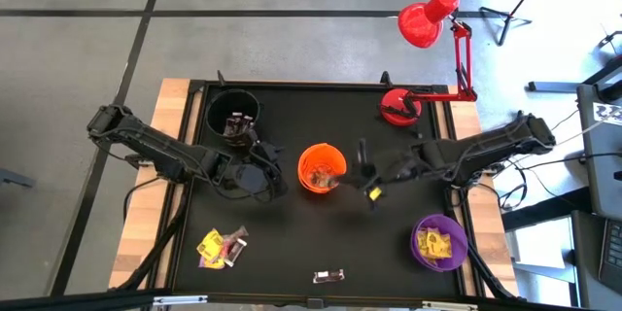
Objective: Sort candy
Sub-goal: Put the green gummy into the orange bucket
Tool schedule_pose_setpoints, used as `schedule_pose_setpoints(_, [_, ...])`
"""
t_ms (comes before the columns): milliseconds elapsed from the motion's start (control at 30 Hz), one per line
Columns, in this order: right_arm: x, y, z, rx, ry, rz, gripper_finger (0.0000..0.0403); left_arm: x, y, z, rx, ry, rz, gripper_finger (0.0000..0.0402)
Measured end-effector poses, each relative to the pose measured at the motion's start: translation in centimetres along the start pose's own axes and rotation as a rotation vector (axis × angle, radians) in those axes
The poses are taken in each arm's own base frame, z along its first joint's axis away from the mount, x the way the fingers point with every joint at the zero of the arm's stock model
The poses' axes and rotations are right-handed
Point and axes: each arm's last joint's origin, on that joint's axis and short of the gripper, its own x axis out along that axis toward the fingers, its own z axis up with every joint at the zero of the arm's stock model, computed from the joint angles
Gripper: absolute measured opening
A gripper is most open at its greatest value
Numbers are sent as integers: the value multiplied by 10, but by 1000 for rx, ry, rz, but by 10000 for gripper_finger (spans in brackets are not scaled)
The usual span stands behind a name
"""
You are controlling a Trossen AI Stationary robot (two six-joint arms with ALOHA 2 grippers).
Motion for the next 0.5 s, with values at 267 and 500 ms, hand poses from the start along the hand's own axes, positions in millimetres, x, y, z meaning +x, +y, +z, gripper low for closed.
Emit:
schedule_pose_setpoints(267, [22, -42, -39, 112, 38, -103, 5, -1, -1, 0, -17, -2, -5, 124])
schedule_pose_setpoints(500, [25, -58, -57, 178, 72, -66, 45, -1, -1, 0, -12, -2, 2, 124])
